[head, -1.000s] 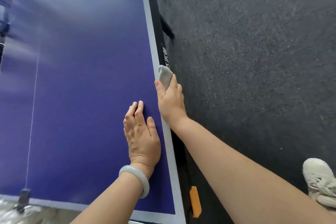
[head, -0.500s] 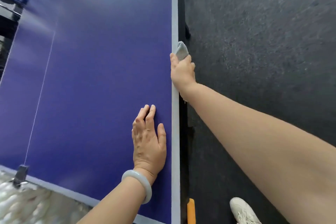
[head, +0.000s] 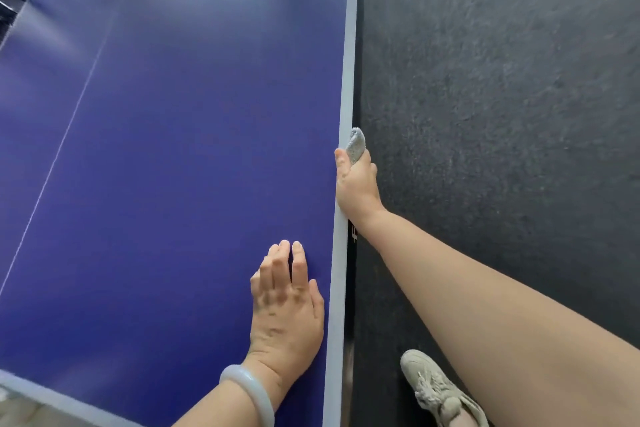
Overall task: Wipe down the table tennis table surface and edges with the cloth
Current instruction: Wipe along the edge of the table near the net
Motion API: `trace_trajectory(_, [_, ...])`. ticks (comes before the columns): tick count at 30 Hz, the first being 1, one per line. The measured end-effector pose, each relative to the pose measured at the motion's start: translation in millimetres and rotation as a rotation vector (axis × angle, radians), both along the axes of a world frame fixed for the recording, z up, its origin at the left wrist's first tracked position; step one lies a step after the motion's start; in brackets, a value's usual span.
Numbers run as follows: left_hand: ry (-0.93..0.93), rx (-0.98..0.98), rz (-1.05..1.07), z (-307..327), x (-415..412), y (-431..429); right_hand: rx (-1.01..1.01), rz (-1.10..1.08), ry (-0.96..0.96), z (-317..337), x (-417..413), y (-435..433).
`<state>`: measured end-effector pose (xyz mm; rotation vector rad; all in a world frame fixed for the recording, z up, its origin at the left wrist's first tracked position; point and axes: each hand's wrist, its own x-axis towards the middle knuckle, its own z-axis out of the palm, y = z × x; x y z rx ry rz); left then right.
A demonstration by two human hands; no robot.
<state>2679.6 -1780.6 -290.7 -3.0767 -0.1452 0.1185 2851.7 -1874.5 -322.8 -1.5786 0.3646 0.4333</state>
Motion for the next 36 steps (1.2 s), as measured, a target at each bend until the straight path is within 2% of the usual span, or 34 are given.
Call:
trace_trajectory(2, [-0.024, -0.005, -0.050, 5, 16, 8, 0.002, -0.007, -0.019, -3, 1, 2])
trace_trajectory(7, [-0.057, -0.193, -0.052, 15, 94, 29, 0.031, -0.045, -0.035, -7, -1, 7])
trace_trajectory(13, [-0.060, -0.156, -0.084, 0, 213, 19, 0.055, -0.050, -0.016, -6, -5, 8])
trace_trajectory(18, [-0.115, -0.262, -0.016, -14, 237, 13, 0.051, -0.044, -0.096, -5, -4, 8])
trace_trajectory(20, [-0.119, -0.264, -0.020, -15, 238, 14, 0.031, -0.048, -0.144, -5, 18, 8])
trace_trajectory(25, [-0.103, -0.248, -0.016, -11, 237, 14, 0.111, -0.105, -0.118, -4, 159, 7])
trace_trajectory(27, [-0.105, -0.244, -0.013, -12, 238, 15, 0.095, -0.112, -0.129, -3, 184, 9])
trace_trajectory(29, [-0.105, -0.235, -0.005, -12, 238, 15, 0.046, -0.122, -0.165, -4, 164, 11])
trace_trajectory(31, [-0.102, -0.232, -0.006, -12, 240, 15, 0.050, -0.128, -0.207, -4, 101, 11])
trace_trajectory(34, [-0.112, -0.246, -0.013, -11, 243, 13, 0.096, -0.098, -0.184, -2, -12, 11])
trace_trajectory(36, [-0.110, -0.244, -0.002, -11, 242, 12, 0.075, -0.080, -0.157, -2, -35, 8])
